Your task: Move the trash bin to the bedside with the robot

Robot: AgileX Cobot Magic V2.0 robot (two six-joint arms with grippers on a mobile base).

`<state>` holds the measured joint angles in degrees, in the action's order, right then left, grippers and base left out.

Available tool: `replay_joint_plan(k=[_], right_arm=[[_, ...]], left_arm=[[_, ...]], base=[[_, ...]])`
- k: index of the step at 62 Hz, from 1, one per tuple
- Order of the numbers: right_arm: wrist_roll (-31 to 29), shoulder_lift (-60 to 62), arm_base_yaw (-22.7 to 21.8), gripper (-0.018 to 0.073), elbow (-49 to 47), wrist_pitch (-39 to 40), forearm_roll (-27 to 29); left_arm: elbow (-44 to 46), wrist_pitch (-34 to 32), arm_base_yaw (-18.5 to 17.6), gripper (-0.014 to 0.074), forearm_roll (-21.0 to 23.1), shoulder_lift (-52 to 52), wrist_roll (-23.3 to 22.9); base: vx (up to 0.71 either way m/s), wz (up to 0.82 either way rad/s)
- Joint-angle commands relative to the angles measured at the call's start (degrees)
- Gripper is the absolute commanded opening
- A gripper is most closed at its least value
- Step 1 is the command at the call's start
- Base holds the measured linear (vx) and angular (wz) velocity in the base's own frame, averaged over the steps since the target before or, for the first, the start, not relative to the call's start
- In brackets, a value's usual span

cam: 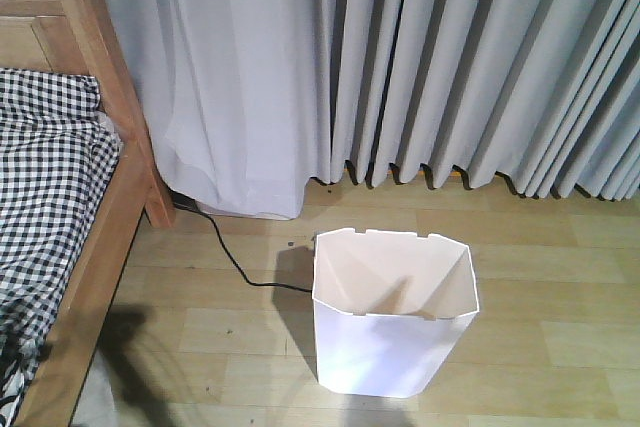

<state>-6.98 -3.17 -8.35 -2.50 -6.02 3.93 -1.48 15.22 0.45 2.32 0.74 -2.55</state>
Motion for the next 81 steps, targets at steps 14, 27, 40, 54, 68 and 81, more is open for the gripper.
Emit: replay_joint_plan(k=[14, 27, 40, 54, 68, 81], right_arm=[[-3.2, 4.5, 3.9, -0.0009, 4.5, 4.0, -2.7], [-0.1, 4.5, 3.9, -0.0009, 4.5, 4.9, -3.9], [2.5, 4.5, 3.9, -0.0009, 4.5, 4.7, -4.4], [7.0, 4.5, 3.9, -0.0009, 4.5, 4.9, -8.7], [7.0, 4.5, 3.9, -0.0009, 4.5, 4.7, -8.4], [7.0, 4.5, 3.9, -0.0009, 4.5, 4.7, -8.4]], left_arm=[[-0.7, -4.0, 0.0, -0.0006, 0.2, 0.8, -0.3], [-0.7, -4.0, 0.0, -0.0006, 0.2, 0.8, -0.3], [-0.7, -4.0, 0.0, -0.0006, 0.2, 0.8, -0.3], [-0.7, -4.0, 0.0, -0.0006, 0.2, 0.8, -0.3], [-0.7, -4.0, 0.0, -0.0006, 0.2, 0.8, -0.3], [-0.7, -4.0, 0.0, -0.0006, 0.2, 0.8, -0.3]], base=[[0.00, 0.00], [0.00, 0.00], [0.00, 0.00], [0.00, 0.00], [0.00, 0.00], [0.00, 0.00]])
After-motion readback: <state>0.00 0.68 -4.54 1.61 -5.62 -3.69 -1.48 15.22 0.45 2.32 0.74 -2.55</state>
